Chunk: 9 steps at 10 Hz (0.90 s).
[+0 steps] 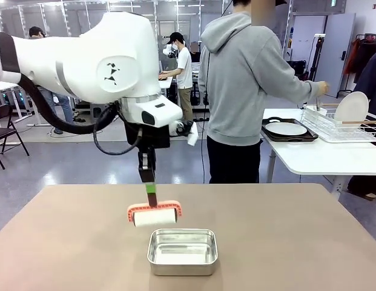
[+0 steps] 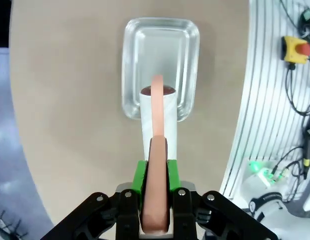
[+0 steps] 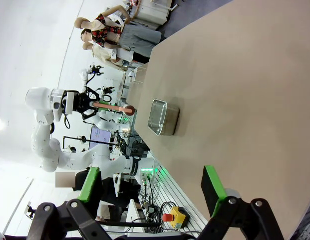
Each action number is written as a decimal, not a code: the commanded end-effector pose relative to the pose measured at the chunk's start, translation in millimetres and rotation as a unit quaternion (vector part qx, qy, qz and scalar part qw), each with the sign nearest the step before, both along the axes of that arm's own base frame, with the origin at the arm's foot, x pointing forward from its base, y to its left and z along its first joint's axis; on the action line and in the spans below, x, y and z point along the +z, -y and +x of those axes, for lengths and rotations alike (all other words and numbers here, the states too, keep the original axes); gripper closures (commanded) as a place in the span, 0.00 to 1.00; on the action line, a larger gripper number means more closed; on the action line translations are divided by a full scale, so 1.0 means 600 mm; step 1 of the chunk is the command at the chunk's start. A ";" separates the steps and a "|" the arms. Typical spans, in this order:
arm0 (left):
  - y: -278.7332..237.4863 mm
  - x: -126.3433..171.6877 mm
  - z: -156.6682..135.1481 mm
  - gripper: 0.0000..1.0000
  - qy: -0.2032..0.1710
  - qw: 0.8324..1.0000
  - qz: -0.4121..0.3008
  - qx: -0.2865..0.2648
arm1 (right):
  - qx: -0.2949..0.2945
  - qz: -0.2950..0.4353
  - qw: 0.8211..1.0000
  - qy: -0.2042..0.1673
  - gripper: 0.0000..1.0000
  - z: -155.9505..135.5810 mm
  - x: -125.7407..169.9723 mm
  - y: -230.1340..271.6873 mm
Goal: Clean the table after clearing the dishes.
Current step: Place the Lint Roller back on top of the Airtight Container.
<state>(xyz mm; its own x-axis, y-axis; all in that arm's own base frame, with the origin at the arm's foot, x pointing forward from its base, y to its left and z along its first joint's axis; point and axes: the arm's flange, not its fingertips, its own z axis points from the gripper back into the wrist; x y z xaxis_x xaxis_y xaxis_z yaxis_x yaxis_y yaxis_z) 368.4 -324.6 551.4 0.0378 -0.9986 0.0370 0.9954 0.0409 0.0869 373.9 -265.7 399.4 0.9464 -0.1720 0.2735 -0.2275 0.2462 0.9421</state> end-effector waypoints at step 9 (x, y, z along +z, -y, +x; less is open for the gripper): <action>0.046 -0.042 0.022 0.79 -0.027 0.999 -0.008 -0.030 | 0.003 0.001 1.000 0.009 0.00 -0.004 0.003 -0.002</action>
